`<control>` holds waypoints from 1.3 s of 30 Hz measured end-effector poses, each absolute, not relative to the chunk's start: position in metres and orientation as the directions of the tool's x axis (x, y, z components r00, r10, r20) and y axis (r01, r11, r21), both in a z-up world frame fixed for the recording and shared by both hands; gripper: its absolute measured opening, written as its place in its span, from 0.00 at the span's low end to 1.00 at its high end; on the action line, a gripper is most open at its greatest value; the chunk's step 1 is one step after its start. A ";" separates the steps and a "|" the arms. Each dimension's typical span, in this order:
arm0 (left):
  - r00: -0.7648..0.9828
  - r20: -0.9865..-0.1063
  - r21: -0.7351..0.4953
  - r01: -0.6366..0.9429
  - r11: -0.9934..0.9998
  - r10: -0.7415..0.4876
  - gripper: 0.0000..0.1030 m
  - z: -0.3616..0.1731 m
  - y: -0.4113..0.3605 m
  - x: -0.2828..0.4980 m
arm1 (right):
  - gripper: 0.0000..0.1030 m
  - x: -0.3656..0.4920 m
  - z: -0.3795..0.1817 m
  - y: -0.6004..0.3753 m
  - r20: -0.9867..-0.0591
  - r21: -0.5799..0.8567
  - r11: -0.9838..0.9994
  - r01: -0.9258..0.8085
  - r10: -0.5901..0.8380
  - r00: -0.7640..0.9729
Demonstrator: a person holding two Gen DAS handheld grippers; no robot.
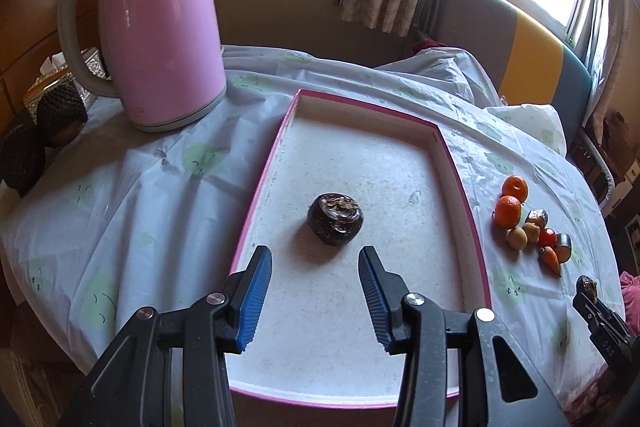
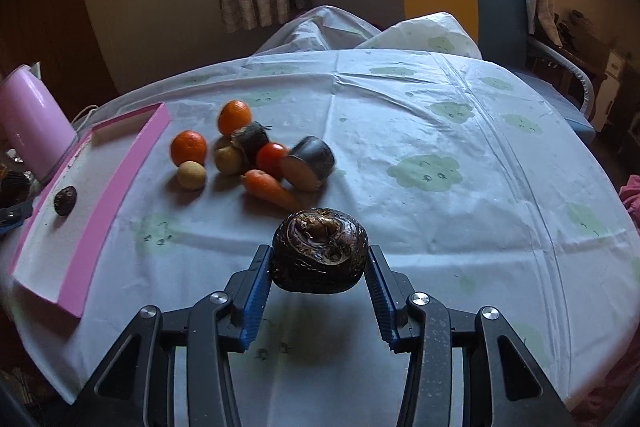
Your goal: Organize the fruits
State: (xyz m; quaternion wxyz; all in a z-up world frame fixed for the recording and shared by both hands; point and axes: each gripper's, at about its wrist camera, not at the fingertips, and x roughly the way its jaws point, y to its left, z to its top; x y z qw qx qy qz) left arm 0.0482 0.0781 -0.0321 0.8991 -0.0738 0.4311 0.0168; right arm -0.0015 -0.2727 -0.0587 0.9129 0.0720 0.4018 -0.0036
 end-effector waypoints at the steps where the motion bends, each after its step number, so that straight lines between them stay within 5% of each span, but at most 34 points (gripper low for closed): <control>1: 0.629 -0.777 -0.120 -0.100 0.988 -0.031 0.44 -0.032 0.081 0.048 | 0.46 0.000 -0.054 -0.265 -0.730 0.143 0.989 0.034 0.082 0.679; 10: 0.642 -0.767 -0.139 -0.137 0.981 -0.019 0.44 -0.028 0.100 0.042 | 0.46 0.032 -0.025 -0.141 -0.695 0.169 0.925 -0.341 0.357 0.624; 17: 0.644 -0.765 -0.140 -0.155 0.978 -0.007 0.44 -0.028 0.109 0.039 | 0.46 0.067 -0.036 -0.061 -0.738 0.154 0.856 -0.494 0.432 0.518; 24: 0.638 -0.769 -0.145 -0.149 0.978 -0.017 0.44 -0.032 0.111 0.038 | 0.46 0.084 -0.065 -0.029 -0.798 0.144 0.853 -0.501 0.400 0.451; 39: 0.636 -0.771 -0.141 -0.118 0.983 -0.034 0.44 -0.029 0.099 0.036 | 0.52 0.067 -0.043 -0.075 -0.726 0.191 0.905 -0.379 0.390 0.566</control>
